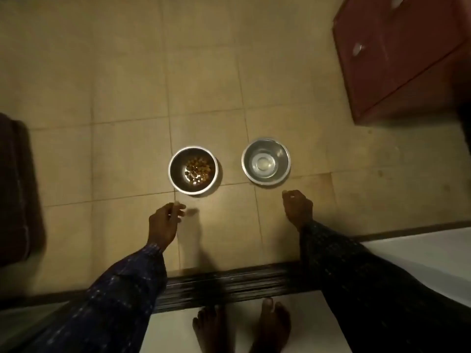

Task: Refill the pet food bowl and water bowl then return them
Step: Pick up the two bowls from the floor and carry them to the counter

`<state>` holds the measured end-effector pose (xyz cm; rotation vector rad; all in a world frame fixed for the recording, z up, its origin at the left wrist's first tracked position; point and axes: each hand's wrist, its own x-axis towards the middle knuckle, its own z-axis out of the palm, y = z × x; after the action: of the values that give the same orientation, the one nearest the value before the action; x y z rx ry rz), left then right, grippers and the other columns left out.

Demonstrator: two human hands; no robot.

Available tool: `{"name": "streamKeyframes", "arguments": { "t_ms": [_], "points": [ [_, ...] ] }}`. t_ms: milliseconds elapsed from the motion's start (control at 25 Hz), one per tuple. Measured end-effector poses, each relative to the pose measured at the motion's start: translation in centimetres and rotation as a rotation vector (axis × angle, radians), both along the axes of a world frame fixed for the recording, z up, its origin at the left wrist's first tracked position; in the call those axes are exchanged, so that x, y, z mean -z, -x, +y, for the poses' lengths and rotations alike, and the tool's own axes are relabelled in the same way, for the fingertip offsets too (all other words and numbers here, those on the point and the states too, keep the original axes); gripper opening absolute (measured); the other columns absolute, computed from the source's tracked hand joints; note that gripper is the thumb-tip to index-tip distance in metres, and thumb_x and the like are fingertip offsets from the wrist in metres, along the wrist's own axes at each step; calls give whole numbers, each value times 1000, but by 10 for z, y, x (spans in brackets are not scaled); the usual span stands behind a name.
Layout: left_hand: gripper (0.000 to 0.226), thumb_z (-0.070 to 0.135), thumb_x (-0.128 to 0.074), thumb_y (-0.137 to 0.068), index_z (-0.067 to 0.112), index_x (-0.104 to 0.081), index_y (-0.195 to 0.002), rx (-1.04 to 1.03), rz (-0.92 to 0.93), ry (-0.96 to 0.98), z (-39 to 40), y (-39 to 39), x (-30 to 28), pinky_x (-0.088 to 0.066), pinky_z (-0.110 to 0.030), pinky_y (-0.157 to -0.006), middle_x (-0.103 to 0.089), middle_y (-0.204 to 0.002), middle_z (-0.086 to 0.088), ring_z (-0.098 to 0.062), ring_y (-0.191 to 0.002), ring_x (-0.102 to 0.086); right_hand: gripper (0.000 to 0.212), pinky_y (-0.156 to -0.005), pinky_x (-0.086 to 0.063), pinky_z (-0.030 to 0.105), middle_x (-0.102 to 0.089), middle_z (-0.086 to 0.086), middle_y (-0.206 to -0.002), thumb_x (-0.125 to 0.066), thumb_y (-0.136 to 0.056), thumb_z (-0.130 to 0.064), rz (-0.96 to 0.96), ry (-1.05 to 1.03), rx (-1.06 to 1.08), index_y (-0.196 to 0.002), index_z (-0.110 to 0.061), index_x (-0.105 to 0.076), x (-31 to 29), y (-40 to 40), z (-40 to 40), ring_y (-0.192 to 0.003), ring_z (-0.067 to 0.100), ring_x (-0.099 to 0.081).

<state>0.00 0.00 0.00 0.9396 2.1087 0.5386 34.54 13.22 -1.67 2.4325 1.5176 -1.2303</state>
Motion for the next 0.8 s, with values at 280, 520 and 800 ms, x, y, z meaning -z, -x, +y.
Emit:
{"name": "streamKeyframes", "arguments": {
  "t_ms": [280,520,800],
  "points": [
    [62,70,-35,-102,26,-73,-81,-174,-134,147,46,26,66,-62,-55,-89,-79,-90,-6,-31,-88,-77,53,-66,-53,35,-77,5,-91,-61,-93,-65,421,80,423,-100,-15,-77,65,13,23,-76,18,-68],
    [56,74,-49,-94,25,-77,-93,-216,-286,113,47,27,89,-58,-59,-98,-81,-99,-7,-29,-100,-77,26,-78,-63,35,-79,8,-104,-67,-99,-47,530,29,548,-97,-21,-69,76,33,34,-94,21,-78],
    [53,59,-46,-103,18,-78,-100,-220,-362,24,42,18,69,-54,-60,-98,-76,-102,-13,-36,-108,-70,20,-100,-61,43,-78,12,-112,-61,-106,-28,674,-83,605,-105,-12,-73,54,36,24,-112,30,-75]
  ]
}}
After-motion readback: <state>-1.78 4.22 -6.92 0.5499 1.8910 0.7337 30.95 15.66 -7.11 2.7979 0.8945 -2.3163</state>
